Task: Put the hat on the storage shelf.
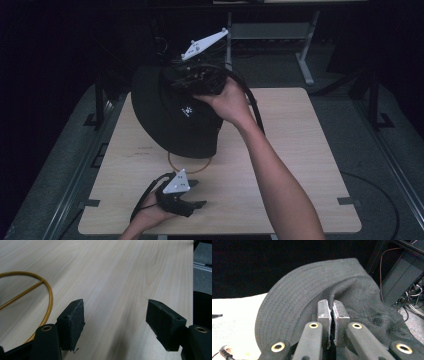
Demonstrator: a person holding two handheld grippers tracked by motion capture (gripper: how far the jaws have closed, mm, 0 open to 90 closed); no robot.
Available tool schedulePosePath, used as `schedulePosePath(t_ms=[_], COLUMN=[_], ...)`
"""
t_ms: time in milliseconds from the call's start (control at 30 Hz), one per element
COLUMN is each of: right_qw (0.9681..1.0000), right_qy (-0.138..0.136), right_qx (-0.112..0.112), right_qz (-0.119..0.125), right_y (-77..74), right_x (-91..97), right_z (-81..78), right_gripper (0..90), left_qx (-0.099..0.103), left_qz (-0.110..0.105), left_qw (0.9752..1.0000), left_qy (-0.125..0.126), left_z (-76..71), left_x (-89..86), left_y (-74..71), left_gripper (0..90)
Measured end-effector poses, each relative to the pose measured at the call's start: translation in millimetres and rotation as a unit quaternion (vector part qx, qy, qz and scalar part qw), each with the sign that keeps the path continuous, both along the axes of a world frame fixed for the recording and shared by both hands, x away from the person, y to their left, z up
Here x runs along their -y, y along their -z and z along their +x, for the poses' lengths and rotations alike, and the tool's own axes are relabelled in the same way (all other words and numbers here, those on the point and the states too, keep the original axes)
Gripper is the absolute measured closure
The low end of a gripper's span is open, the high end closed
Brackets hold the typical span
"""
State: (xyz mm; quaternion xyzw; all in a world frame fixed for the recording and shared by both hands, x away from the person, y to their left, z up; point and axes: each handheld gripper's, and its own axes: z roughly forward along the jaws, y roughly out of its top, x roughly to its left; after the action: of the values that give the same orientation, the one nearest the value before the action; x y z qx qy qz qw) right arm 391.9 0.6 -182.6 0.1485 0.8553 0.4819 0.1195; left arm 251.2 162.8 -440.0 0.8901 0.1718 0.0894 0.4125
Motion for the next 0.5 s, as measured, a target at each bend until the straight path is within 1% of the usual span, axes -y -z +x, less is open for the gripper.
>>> schedulePosePath(t_ms=[67,100,167,233,267,300,367,400,467,500], right_qw=[1.0,0.9999,0.9998,0.9996,0.9993,0.9991,0.9989,0.9987,0.998,0.9972], right_qy=[-0.002,-0.006,-0.005,-0.007,-0.008,-0.01,-0.011,-0.014,-0.014,-0.015], right_qx=[-0.002,-0.008,-0.01,-0.015,-0.02,-0.019,-0.02,-0.015,-0.015,-0.014], right_qz=[-0.004,-0.011,-0.014,-0.021,-0.031,-0.038,-0.04,-0.046,-0.059,-0.072], right_y=[1.4,3.7,4.8,7.4,10.6,12.2,13.9,15.2,16.7,18.3], right_x=[-6.0,-12.4,-16.0,-22.9,-29.8,-32.8,-35.7,-38.2,-43.4,-48.6], right_z=[0.5,1.4,1.5,2.6,3.8,4.2,4.6,5.3,4.6,3.9], right_gripper=[86.3,86.3,86.3,86.3,86.2,86.2,86.1,85.9,85.6,84.4], left_qx=[0.0,0.0,0.003,0.002,0.003,0.002,0.001,0.001,0.001,0.0], left_qz=[0.002,0.001,0.004,0.001,0.0,0.001,0.001,0.001,0.001,-0.002], left_qw=[1.0,1.0,1.0,1.0,0.9999,0.9999,1.0,1.0,0.9999,0.9999], left_qy=[0.002,0.004,0.008,0.009,0.01,0.01,0.01,0.01,0.01,0.01], left_z=[-0.5,-0.7,-0.7,-1.4,-1.4,-2.0,-2.0,-2.2,-2.6,-3.0], left_x=[1.5,2.2,3.2,4.6,5.2,5.9,5.9,5.8,5.7,6.4], left_y=[-0.1,0.1,0.0,0.4,0.5,0.7,0.7,0.3,-0.1,0.5], left_gripper=[30.2,29.9,29.9,29.8,29.8,29.8,29.8,29.8,29.8,29.8])
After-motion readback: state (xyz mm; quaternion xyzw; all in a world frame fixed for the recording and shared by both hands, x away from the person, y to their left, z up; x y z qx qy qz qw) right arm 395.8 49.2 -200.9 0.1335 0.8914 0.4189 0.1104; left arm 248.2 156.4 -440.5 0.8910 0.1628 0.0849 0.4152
